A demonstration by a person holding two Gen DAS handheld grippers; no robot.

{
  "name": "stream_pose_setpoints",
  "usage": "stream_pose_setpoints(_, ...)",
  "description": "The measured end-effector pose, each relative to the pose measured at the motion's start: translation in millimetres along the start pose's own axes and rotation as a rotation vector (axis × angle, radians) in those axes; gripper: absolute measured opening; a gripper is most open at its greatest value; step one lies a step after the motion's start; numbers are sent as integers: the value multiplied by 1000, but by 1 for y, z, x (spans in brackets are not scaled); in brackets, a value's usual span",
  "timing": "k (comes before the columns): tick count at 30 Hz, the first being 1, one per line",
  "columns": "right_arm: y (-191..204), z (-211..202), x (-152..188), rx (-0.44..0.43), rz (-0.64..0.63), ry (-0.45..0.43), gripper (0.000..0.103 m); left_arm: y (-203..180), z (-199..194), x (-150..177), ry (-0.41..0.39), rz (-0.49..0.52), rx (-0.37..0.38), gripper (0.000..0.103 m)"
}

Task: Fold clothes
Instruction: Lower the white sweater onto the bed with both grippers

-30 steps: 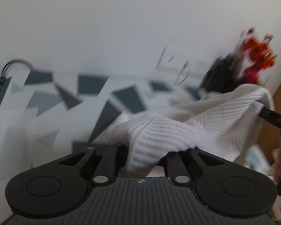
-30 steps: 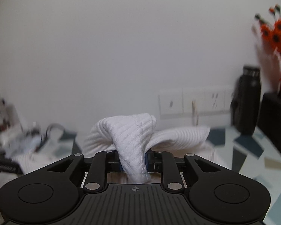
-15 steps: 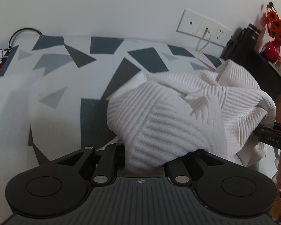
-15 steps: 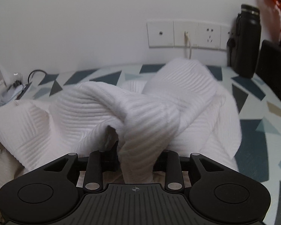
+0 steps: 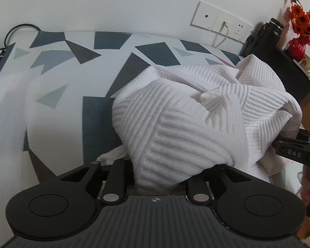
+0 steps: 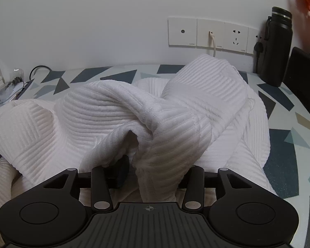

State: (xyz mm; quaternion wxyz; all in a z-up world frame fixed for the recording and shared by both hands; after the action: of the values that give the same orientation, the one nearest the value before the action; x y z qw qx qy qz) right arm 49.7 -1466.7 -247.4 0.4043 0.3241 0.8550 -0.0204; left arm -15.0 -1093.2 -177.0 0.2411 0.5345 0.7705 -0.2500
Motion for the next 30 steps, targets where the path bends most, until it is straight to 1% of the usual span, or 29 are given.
stream_pose_setpoints(1, 1, 1, 1, 1, -6, 2, 43, -1, 0, 1, 0, 1, 9, 30)
stream_pose_setpoints(2, 3, 1, 1, 5, -13, 3, 43, -3, 0, 1, -2, 6, 20, 38)
stream_pose_setpoints(3, 5, 2, 1, 11, -22, 4, 44, -5, 0, 1, -3, 14, 33, 43)
stream_pose_setpoints(4, 6, 3, 1, 15, -30, 5, 46, -9, 0, 1, -4, 24, 43, 54)
stream_pose_setpoints(5, 8, 3, 2, 18, -36, 7, 48, -13, 1, 0, -2, 43, 45, 63)
stream_pose_setpoints(8, 11, 5, 2, 22, -52, 10, 52, -25, 2, -1, 10, 108, 28, 72)
stream_pose_setpoints(11, 14, 7, 4, 14, -69, 16, 60, -28, 4, 0, 8, 119, 23, 77)
stream_pose_setpoints(12, 17, 8, 6, 2, -86, 31, 74, -28, 4, 0, 7, 120, 21, 78)
stream_pose_setpoints(13, 21, 10, 9, -11, -108, 52, 91, -28, 4, 0, 6, 121, 20, 78)
stream_pose_setpoints(14, 26, 12, 13, -6, -148, 66, 96, -29, 4, 1, 5, 122, 18, 79)
stream_pose_setpoints(17, 37, 16, 26, 64, -236, 31, 98, -29, 5, 1, 1, 126, 14, 80)
stream_pose_setpoints(18, 38, 16, 27, 72, -228, 28, 99, -29, 5, 2, 0, 127, 13, 81)
stream_pose_setpoints(20, 37, 16, 25, 68, -222, 36, 100, -29, 5, 2, -3, 130, 10, 83)
stream_pose_setpoints(22, 37, 17, 24, 61, -227, 45, 102, -29, 5, 3, -5, 132, 7, 84)
stream_pose_setpoints(30, 37, 17, 27, 57, -231, 38, 102, -31, 5, 5, -1, 138, -5, 89)
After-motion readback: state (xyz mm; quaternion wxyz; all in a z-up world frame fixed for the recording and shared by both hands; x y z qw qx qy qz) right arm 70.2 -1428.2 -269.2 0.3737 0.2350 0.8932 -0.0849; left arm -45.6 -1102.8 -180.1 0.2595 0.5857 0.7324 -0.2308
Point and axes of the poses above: each gripper's, at about its wrist camera, not at the fingertips, and z roughly the way its jaws point, y to its left, x to its underside, the point moved 6 cm from there along z, roughly the way its jaws point, and after that the axes turned 12 degrees about z, right-handed, at the moved point
